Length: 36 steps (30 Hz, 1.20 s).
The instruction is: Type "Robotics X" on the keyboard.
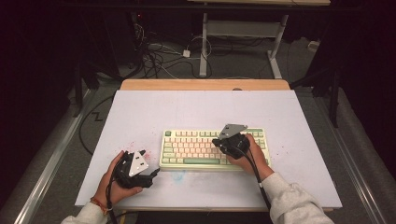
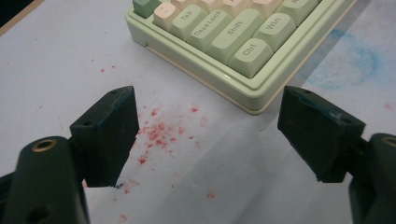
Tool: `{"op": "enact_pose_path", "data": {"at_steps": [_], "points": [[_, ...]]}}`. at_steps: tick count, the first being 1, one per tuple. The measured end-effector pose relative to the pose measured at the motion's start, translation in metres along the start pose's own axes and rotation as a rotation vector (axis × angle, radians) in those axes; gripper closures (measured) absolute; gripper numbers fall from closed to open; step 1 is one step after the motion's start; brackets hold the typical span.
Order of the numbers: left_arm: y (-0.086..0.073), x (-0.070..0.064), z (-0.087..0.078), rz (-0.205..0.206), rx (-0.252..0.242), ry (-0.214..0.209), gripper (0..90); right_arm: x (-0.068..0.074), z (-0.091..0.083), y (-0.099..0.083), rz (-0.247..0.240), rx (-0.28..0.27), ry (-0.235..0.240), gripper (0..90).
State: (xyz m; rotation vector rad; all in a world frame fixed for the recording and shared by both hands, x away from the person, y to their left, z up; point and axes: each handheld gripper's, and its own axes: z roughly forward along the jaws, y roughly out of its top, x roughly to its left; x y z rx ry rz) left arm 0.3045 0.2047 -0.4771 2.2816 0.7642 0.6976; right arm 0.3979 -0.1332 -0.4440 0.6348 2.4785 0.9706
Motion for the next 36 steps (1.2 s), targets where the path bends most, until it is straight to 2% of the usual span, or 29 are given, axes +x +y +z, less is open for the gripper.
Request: {"op": "enact_pose_path", "data": {"at_steps": [4, 7, 18, 23, 25, 36], "points": [[0.000, 0.001, -0.001, -0.004, -0.006, 0.002, 19.5, 0.000, 0.012, 0.003, 0.003, 0.033, -0.003, 90.0], [0.000, 0.000, 0.001, 0.005, 0.008, 0.006, 19.5, -0.001, 0.017, 0.003, 0.014, 0.038, 0.003, 90.0], [0.000, 0.000, 0.001, 0.002, 0.009, 0.001, 19.5, 0.001, 0.016, 0.005, 0.008, 0.043, -0.007, 90.0], [0.000, 0.000, 0.001, 0.003, 0.014, -0.001, 19.5, 0.005, 0.017, 0.006, -0.015, 0.085, -0.016, 90.0], [0.000, 0.000, 0.001, 0.004, 0.013, 0.000, 19.5, 0.005, 0.015, 0.006, -0.003, 0.067, 0.000, 90.0], [0.000, 0.000, 0.002, 0.004, 0.020, -0.002, 19.5, 0.004, -0.001, 0.007, 0.025, -0.021, 0.007, 89.9]]}}
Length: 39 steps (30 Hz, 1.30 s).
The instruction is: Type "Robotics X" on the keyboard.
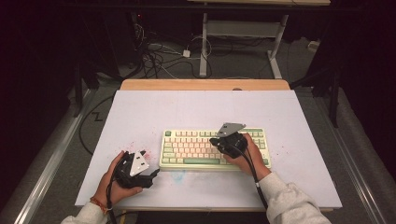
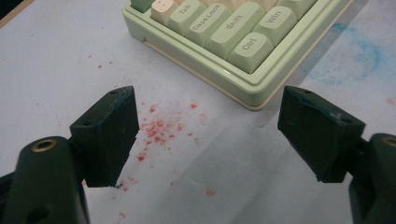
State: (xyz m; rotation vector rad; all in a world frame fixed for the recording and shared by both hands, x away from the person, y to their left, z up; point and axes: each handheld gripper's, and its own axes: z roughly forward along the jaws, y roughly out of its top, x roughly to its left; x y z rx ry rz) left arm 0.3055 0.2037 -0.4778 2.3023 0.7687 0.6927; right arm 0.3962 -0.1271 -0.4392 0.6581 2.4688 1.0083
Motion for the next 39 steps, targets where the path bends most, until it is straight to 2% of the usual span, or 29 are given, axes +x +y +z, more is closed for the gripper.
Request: {"op": "enact_pose_path", "data": {"at_steps": [12, 18, 24, 29, 36, 39], "points": [[0.000, 0.000, 0.001, -0.001, 0.007, -0.002, 19.5, 0.001, -0.012, 0.001, 0.003, -0.056, -0.007, 85.8], [0.000, 0.000, 0.000, 0.000, 0.008, 0.002, 19.5, 0.001, -0.019, 0.001, 0.004, -0.081, -0.014, 80.0], [0.000, 0.000, 0.000, 0.001, 0.010, 0.002, 19.5, 0.001, -0.025, 0.000, -0.008, -0.103, -0.015, 70.2], [0.000, 0.000, -0.001, -0.003, 0.009, 0.004, 19.5, 0.002, -0.031, -0.001, -0.018, -0.114, -0.040, 60.1], [0.000, 0.000, -0.001, -0.002, 0.007, 0.007, 19.5, -0.002, -0.037, -0.007, 0.004, -0.133, -0.077, 43.6], [0.000, 0.000, -0.001, 0.000, 0.010, 0.010, 19.5, -0.004, -0.040, -0.011, 0.009, -0.158, -0.098, 35.5]]}}
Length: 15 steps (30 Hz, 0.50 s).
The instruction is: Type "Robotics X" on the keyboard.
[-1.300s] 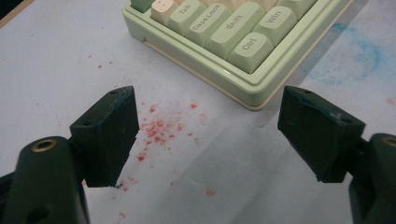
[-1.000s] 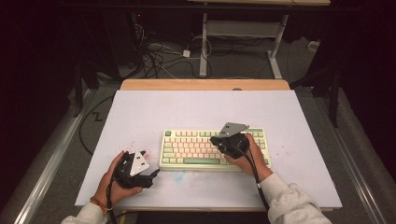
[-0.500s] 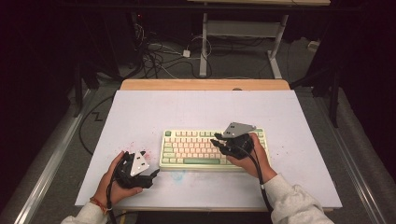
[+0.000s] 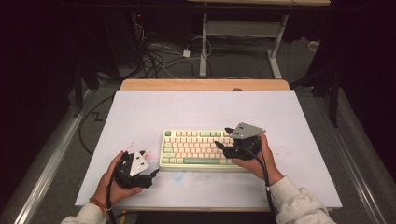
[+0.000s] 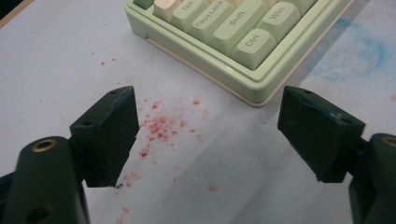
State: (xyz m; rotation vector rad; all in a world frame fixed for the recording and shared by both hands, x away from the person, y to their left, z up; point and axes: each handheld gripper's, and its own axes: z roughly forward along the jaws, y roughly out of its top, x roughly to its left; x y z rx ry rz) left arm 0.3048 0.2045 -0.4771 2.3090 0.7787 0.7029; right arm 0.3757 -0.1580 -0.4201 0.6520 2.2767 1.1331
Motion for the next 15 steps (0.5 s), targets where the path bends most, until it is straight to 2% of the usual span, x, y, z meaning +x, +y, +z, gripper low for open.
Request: {"op": "enact_pose_path", "data": {"at_steps": [5, 15], "points": [[0.000, 0.000, -0.001, -0.006, -0.002, 0.003, 19.6, -0.002, -0.008, -0.007, 0.013, -0.029, -0.036, 26.9], [0.003, 0.002, -0.008, -0.052, -0.057, -0.026, 25.5, 0.000, -0.027, -0.022, -0.006, -0.055, -0.076, 26.0]]}}
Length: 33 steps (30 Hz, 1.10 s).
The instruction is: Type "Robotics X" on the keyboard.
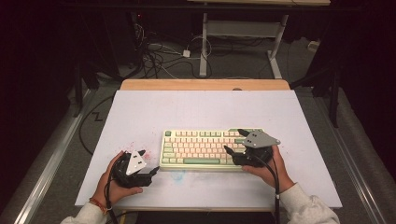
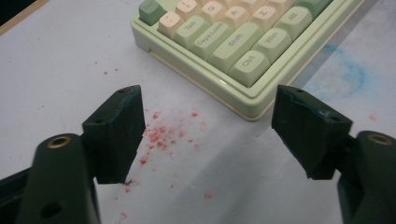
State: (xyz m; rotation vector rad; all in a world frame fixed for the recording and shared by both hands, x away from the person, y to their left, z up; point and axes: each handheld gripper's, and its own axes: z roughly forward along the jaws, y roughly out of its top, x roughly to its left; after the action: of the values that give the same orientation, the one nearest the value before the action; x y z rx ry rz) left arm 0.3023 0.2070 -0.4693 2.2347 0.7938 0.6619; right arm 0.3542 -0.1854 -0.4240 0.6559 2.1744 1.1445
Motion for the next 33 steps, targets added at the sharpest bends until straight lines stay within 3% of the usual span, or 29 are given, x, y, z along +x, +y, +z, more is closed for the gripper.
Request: {"op": "enact_pose_path", "data": {"at_steps": [10, 14, 18, 24, 33], "points": [[0.004, 0.000, -0.004, -0.009, -0.017, -0.026, 41.2, 0.003, -0.017, -0.017, -0.008, 0.011, -0.019, 26.0], [0.007, 0.002, -0.006, -0.013, -0.032, -0.051, 53.9, 0.005, -0.023, -0.026, -0.019, 0.028, -0.031, 26.0], [0.010, 0.005, -0.007, -0.044, -0.037, -0.096, 70.4, 0.006, -0.029, -0.033, -0.007, 0.033, -0.041, 25.8], [0.019, 0.001, -0.005, -0.005, -0.029, -0.117, 86.7, 0.007, -0.036, -0.044, 0.003, 0.052, -0.049, 25.8], [0.047, -0.004, 0.007, 0.021, -0.038, -0.177, 87.6, 0.010, -0.042, -0.053, 0.026, 0.077, -0.047, 25.9]]}}
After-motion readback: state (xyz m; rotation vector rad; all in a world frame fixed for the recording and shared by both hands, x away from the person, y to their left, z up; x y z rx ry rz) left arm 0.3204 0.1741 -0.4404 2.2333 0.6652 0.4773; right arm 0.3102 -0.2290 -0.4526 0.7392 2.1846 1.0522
